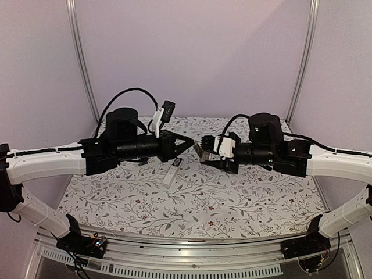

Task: Load the batteries into the remote control
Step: Remove the battery cover from the remote control.

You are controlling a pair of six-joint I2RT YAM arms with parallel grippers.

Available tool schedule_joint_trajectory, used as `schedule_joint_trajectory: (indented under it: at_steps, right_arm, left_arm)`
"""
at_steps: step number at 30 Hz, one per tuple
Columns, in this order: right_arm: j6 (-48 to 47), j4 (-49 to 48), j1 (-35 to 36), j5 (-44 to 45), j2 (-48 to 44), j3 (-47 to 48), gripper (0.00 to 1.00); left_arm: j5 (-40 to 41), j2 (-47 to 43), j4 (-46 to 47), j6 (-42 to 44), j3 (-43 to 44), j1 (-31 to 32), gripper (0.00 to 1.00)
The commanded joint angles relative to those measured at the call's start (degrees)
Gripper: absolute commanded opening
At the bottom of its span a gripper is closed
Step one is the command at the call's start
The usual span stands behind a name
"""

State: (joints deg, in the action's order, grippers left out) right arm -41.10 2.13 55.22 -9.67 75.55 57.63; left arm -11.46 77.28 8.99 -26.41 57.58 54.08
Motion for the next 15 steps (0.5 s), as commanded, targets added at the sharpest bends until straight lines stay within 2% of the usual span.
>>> schedule_joint_trajectory:
  at_steps: [1, 9, 15]
  right_arm:
    - [2.30, -2.22, 0.42, 1.65, -1.48, -2.44, 0.06]
    - [5.48, 1.22, -1.33, 3.84, 1.89, -6.42, 0.06]
    - [7.14, 0.64, -2.53, 4.17, 7.87, -8.11, 0.05]
  left_arm:
    - [-2.14, 3.19, 2.45, -0.72, -3.70, -2.00, 0.20]
    - [-5.72, 11.64, 9.37, -1.92, -8.48, -5.38, 0.20]
    - [-10.13, 21.09, 13.53, -3.57, -8.95, -7.56, 0.20]
